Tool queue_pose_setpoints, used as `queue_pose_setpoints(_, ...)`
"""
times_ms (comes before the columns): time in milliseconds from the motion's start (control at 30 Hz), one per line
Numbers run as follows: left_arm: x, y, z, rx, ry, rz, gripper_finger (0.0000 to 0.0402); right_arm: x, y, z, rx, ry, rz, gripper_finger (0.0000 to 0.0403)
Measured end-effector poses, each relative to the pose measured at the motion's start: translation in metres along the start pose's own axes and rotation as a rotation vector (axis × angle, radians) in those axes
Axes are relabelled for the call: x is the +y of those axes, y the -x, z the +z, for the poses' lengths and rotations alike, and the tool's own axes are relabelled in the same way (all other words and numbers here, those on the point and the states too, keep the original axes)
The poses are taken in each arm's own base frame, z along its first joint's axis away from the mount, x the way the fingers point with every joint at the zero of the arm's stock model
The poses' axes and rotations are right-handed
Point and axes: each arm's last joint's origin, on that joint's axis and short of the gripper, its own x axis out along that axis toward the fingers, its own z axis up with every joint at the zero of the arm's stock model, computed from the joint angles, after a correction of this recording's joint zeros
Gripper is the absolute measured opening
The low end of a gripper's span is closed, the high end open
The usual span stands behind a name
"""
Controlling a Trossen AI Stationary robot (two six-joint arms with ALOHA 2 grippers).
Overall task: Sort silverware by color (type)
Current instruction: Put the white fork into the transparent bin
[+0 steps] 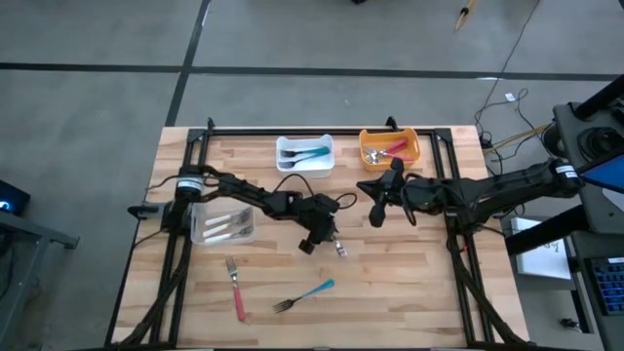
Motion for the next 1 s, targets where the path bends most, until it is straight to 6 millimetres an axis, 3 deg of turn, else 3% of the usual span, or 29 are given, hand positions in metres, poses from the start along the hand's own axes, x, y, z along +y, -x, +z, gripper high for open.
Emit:
queue_pose_setpoints(367, 0.002, 0.002, -0.007, 0.049, 0.328, -0.001, 0.0133, 0.002, -0.005, -0.005, 0.023, 0.013, -0.005, 0.0008)
queue_pose_setpoints(633, 0.004, 0.008, 0.0, 0.007, 0.549, 0.026, 0.0132, 0.002, -0.005, -0.006, 0.025, 0.014, -0.006, 0.0008)
queue_pose_setpoints(767, 0.007, 0.019, 0.008, -0.002, 0.455, 0.03, 0.0132, 0.001, -0.005, -0.006, 0.028, 0.016, -0.006, 0.0008)
queue_pose_setpoints(1000, 0.006, 0.034, 0.011, 0.05, 0.02, 0.001, 0.0132, 0.001, -0.005, -0.008, 0.033, 0.016, -0.007, 0.0009)
